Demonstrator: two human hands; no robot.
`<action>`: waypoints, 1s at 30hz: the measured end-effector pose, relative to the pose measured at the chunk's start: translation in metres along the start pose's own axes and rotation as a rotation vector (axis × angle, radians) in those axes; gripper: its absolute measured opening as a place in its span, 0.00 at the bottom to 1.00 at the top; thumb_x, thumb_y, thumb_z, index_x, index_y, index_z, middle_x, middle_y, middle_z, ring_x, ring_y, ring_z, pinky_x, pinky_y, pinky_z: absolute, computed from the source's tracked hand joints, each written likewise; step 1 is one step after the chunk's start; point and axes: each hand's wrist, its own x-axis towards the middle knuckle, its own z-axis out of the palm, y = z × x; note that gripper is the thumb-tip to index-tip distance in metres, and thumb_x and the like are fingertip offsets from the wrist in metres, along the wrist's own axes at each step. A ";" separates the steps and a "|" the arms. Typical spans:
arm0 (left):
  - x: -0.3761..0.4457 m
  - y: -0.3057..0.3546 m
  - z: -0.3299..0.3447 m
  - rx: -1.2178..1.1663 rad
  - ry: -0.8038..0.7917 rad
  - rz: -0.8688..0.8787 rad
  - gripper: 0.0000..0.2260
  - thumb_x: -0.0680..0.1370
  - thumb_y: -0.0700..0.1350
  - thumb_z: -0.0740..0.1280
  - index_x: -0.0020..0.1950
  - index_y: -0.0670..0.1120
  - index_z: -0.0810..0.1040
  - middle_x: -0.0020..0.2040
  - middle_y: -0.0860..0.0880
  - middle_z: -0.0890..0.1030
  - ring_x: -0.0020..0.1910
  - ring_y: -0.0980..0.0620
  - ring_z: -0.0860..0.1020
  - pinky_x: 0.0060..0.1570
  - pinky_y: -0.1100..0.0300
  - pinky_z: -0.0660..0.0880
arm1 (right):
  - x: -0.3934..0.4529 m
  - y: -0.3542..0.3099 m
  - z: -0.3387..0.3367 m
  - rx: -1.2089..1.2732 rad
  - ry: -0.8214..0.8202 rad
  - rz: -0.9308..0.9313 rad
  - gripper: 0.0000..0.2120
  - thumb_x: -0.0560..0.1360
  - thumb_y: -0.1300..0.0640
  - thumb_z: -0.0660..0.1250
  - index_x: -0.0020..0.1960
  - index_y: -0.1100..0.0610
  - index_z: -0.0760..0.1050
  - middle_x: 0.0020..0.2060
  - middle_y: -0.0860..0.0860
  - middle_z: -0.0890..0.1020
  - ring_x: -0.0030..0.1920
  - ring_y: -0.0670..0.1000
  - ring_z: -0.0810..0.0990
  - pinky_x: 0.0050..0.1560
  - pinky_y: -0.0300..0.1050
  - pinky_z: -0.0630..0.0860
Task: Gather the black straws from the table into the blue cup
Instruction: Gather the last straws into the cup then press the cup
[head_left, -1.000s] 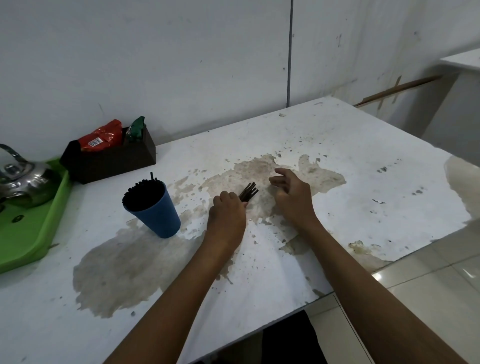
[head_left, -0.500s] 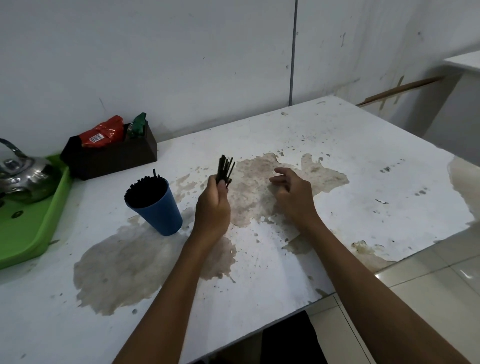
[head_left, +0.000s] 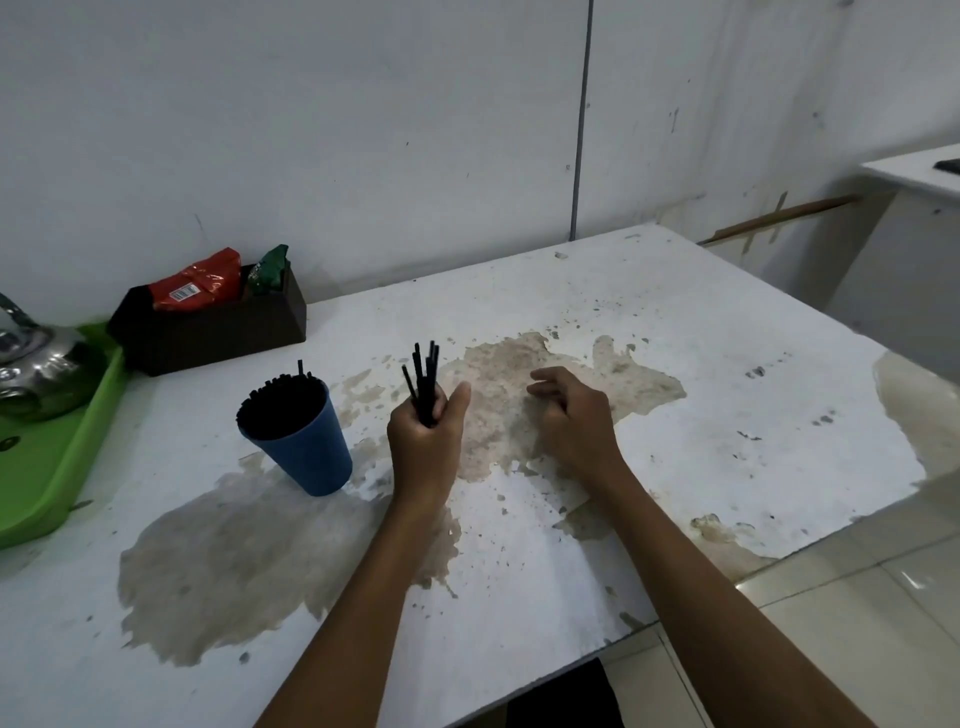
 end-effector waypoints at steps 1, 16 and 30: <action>0.001 -0.001 0.000 0.022 -0.035 -0.026 0.21 0.77 0.46 0.71 0.31 0.48 0.62 0.23 0.53 0.63 0.21 0.56 0.61 0.26 0.60 0.62 | -0.001 -0.001 0.000 0.004 -0.011 -0.001 0.23 0.69 0.58 0.56 0.60 0.58 0.79 0.49 0.50 0.83 0.46 0.42 0.80 0.44 0.25 0.72; -0.005 0.010 0.000 0.061 0.005 0.051 0.09 0.82 0.53 0.60 0.46 0.64 0.77 0.30 0.59 0.75 0.28 0.59 0.69 0.29 0.72 0.70 | -0.010 -0.083 0.008 0.365 -0.309 -0.058 0.23 0.78 0.69 0.53 0.69 0.54 0.74 0.62 0.49 0.81 0.56 0.36 0.80 0.53 0.25 0.71; -0.002 -0.003 -0.001 0.101 0.042 0.035 0.11 0.83 0.54 0.58 0.44 0.58 0.76 0.26 0.59 0.75 0.28 0.57 0.71 0.32 0.63 0.70 | 0.001 -0.094 0.014 -0.096 -0.342 -0.327 0.27 0.66 0.64 0.52 0.56 0.58 0.83 0.56 0.51 0.84 0.58 0.46 0.78 0.60 0.39 0.73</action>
